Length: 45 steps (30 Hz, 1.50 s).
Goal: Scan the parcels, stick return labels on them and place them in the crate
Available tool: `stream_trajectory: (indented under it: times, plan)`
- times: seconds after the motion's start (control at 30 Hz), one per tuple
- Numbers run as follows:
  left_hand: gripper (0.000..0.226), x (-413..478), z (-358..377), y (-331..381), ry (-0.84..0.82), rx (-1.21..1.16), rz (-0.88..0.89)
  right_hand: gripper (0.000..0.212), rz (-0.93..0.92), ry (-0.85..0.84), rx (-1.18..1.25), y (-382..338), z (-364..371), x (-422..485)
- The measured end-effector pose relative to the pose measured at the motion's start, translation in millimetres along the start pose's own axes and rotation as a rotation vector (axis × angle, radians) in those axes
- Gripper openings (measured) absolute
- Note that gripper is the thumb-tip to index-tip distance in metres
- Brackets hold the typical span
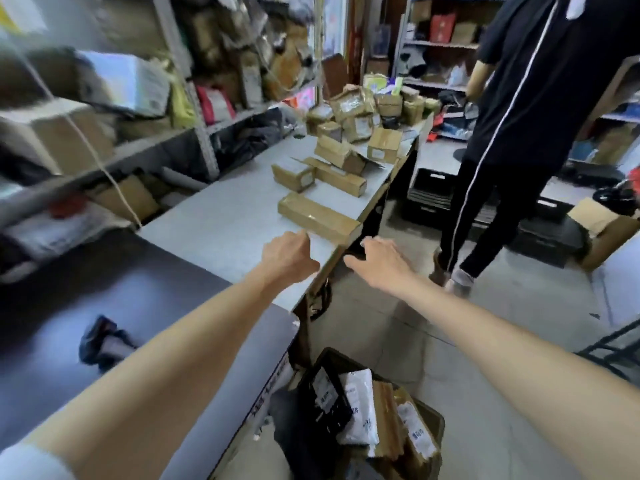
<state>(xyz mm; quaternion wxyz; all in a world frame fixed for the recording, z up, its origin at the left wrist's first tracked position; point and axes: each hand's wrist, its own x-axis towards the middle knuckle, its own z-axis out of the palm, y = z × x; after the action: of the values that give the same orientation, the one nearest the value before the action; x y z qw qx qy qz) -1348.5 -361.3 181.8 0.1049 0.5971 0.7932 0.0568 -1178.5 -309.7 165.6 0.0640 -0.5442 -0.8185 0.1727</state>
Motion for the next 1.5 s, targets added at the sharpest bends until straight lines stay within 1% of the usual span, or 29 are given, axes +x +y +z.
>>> stream_trajectory:
  times: [0.13, 0.23, 0.33, 0.37, 0.43, 0.47, 0.6, 0.73, 0.83, 1.0, 1.2, 1.33, 1.5]
  plan:
    - [0.031, -63, -2, -83, 0.065, -0.051, -0.315, 0.057, -0.255, -0.122, -0.015, -81, 35, 1]
    - [0.033, -132, 0, -139, 0.091, -0.083, -0.538, 0.045, -0.45, -0.205, -0.032, -144, 70, -15]
    - [0.032, -211, -4, -186, 0.155, -0.107, -0.776, 0.051, -0.637, -0.289, -0.046, -211, 100, -45]
    - [0.033, -238, -5, -198, 0.181, -0.108, -0.851, 0.049, -0.703, -0.31, -0.054, -232, 109, -58]
    - [0.035, -291, -9, -219, 0.221, -0.1, -0.989, 0.04, -0.83, -0.345, -0.054, -273, 125, -87]
    - [0.035, -318, -11, -226, 0.244, -0.102, -1.056, 0.038, -0.891, -0.359, -0.053, -294, 132, -103]
    - [0.033, -412, -13, -243, 0.326, -0.163, -1.285, 0.048, -1.134, -0.402, -0.074, -362, 156, -175]
    - [0.034, -498, -8, -248, 0.36, -0.177, -1.453, 0.044, -1.277, -0.485, -0.028, -411, 172, -254]
    - [0.038, -554, -1, -250, 0.386, -0.212, -1.556, 0.053, -1.43, -0.489, -0.08, -434, 183, -311]
    - [0.035, -620, 15, -258, 0.389, -0.232, -1.674, 0.055, -1.545, -0.586, -0.102, -454, 206, -383]
    - [0.036, -665, 23, -290, 0.399, -0.278, -1.701, 0.054, -1.573, -0.593, -0.143, -485, 230, -426]
    - [0.039, -687, 31, -318, 0.377, -0.311, -1.711, 0.052, -1.547, -0.602, -0.138, -511, 249, -445]
    - [0.037, -712, 45, -352, 0.378, -0.361, -1.752, 0.052, -1.569, -0.659, -0.188, -542, 282, -469]
